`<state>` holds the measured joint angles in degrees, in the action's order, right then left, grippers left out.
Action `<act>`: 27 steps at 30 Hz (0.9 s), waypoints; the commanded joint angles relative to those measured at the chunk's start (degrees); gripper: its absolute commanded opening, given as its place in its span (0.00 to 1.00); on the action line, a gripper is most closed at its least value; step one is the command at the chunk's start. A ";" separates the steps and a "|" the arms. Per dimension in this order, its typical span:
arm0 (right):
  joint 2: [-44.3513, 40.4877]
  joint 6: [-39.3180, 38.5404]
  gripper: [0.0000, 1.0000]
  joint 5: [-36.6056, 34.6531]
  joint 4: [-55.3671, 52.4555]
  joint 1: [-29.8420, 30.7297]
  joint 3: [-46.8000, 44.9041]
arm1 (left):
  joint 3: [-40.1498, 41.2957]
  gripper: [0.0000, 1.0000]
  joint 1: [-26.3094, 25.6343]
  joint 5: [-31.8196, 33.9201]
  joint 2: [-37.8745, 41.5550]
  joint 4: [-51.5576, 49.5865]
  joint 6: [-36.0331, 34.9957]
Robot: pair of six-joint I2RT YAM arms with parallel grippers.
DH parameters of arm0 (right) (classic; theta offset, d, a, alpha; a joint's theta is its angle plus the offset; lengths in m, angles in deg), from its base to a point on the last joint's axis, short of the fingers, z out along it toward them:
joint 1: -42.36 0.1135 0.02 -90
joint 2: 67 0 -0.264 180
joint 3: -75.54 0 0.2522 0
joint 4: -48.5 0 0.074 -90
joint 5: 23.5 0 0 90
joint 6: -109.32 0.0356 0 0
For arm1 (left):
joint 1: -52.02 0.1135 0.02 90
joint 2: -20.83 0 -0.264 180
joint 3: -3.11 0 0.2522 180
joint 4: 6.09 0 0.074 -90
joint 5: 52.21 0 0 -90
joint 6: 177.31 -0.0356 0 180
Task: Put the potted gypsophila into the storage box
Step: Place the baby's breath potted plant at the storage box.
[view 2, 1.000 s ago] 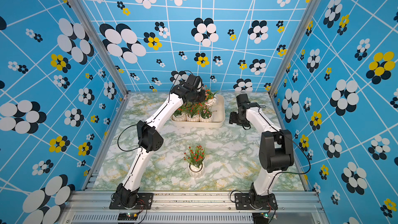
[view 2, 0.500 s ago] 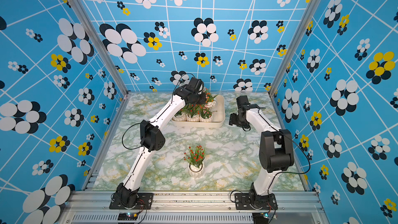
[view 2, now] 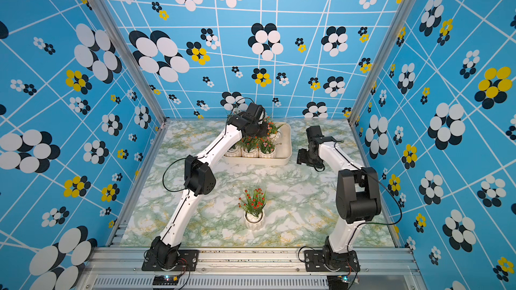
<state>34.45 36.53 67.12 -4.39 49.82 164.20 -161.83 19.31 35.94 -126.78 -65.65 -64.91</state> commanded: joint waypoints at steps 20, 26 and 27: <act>1.04 1.25 0.73 1.40 1.51 -2.36 -0.95 | -2.20 0.17 1.55 1.19 -4.04 1.28 -1.01; 1.21 1.34 0.73 1.40 1.47 -2.34 -1.06 | -2.20 0.25 1.72 1.03 -4.46 1.33 -0.82; 1.14 1.35 0.73 1.41 1.52 -2.35 -0.98 | -2.22 0.25 1.79 0.92 -4.54 1.33 -0.77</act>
<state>34.53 36.97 67.95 -3.48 47.46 163.89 -162.46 20.34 36.75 -129.73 -63.51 -65.92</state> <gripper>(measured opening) 0.730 0.248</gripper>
